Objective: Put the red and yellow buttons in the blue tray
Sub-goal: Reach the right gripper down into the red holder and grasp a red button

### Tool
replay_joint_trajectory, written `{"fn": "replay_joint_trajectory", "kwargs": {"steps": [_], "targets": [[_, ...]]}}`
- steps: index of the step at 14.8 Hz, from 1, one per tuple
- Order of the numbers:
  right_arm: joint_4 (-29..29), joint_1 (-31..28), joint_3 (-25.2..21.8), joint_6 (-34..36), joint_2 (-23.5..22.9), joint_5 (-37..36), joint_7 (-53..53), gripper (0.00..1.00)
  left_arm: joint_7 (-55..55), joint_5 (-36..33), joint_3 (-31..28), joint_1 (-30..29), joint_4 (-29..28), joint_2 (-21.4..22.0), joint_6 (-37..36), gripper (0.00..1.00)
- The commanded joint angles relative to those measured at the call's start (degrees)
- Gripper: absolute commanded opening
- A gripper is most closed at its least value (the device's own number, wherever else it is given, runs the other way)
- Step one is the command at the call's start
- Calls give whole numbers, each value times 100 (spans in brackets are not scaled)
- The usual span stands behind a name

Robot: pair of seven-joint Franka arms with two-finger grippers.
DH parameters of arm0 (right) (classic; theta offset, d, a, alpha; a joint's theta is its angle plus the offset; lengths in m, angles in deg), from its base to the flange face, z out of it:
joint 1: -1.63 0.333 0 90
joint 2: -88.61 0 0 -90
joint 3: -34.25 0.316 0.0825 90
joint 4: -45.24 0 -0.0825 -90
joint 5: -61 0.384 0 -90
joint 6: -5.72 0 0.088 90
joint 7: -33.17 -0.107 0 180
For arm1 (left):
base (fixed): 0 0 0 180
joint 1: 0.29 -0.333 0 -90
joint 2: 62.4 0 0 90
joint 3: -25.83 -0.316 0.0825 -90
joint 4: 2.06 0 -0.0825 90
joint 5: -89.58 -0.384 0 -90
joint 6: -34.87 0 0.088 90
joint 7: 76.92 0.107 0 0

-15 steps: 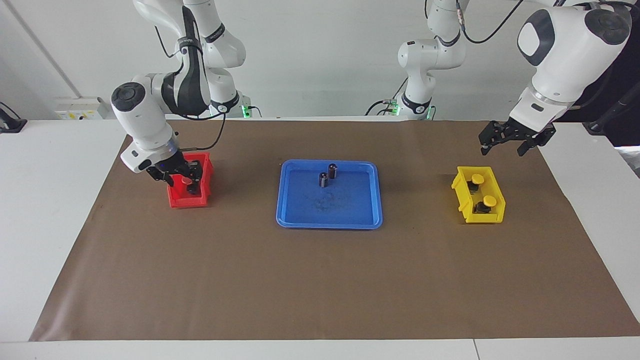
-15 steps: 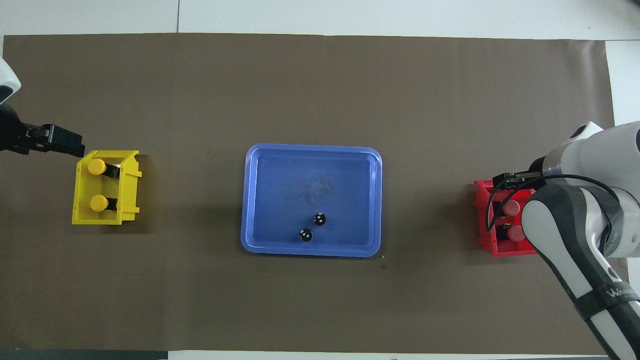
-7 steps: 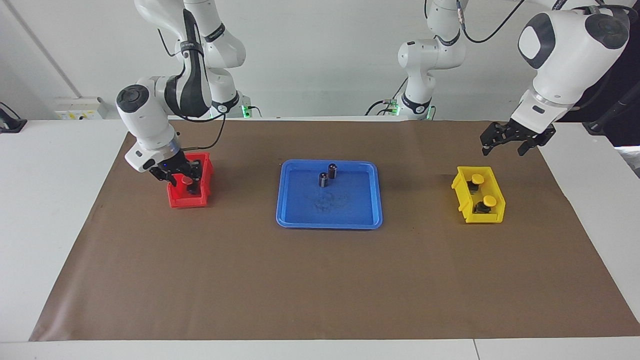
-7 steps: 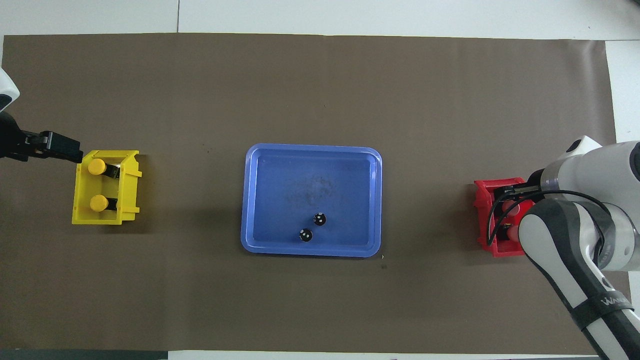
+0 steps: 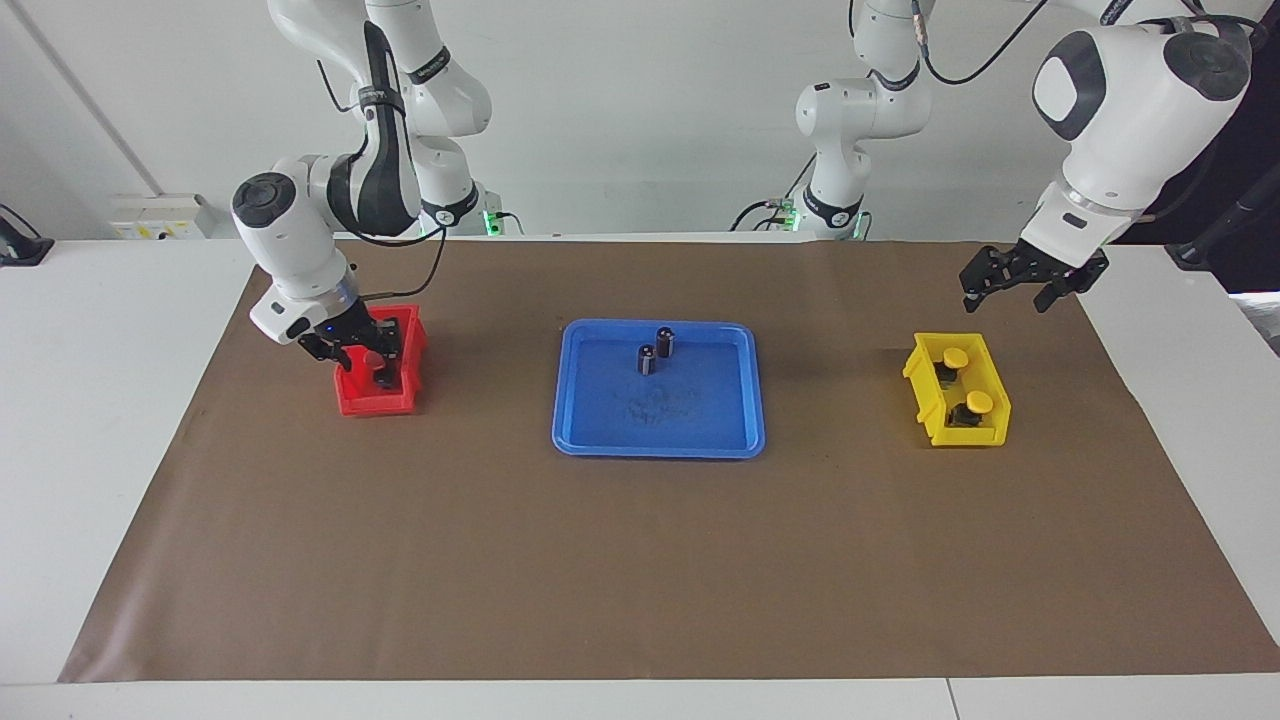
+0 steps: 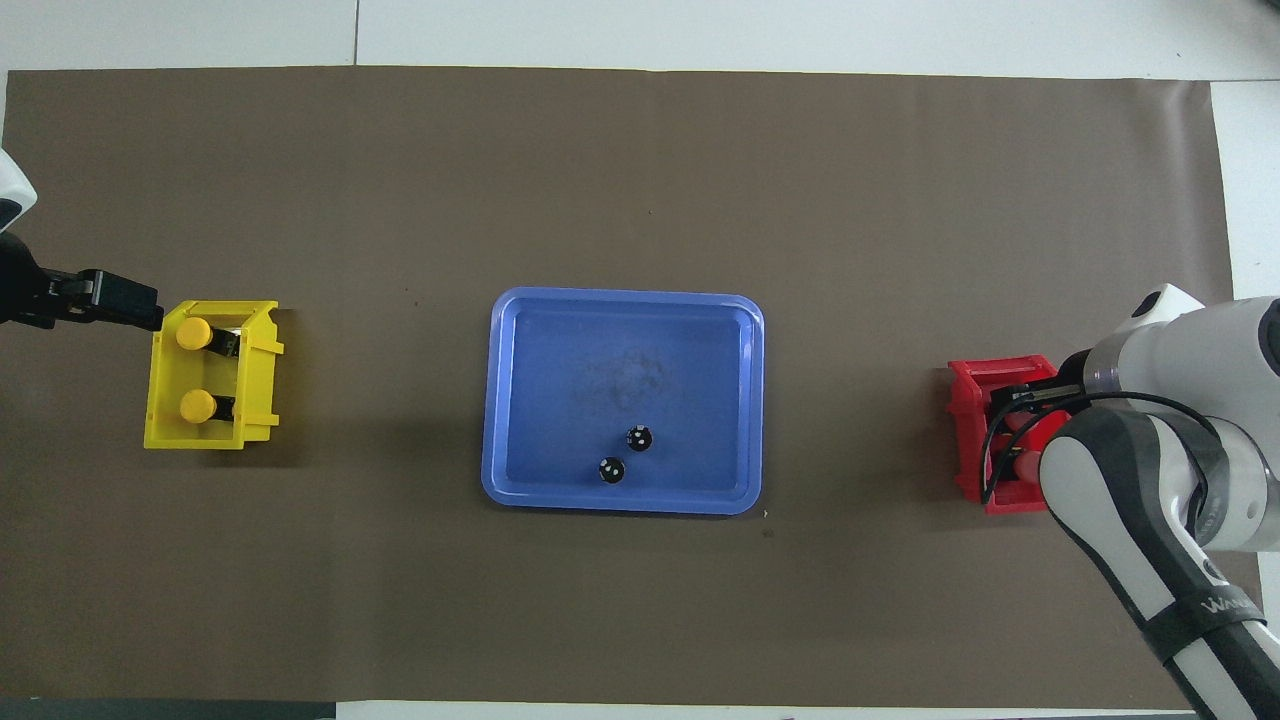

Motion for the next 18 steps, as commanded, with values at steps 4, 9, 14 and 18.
{"fn": "replay_joint_trajectory", "kwargs": {"steps": [4, 9, 14, 18], "targets": [[-322, -61, 39, -172, 215, 89, 204, 63, -54, -66, 25, -31, -238, 196, 161, 100], [-384, -61, 39, -181, 233, 89, 239, 51, -63, -66, 25, -31, -238, 196, 161, 100], [-375, -70, 39, -172, 233, 89, 336, 25, -72, -66, 25, 4, -238, 196, 161, 100], [299, -79, 39, 423, 75, 80, 503, 21, 25, -75, 16, -92, -238, 161, 449, 100]]}}
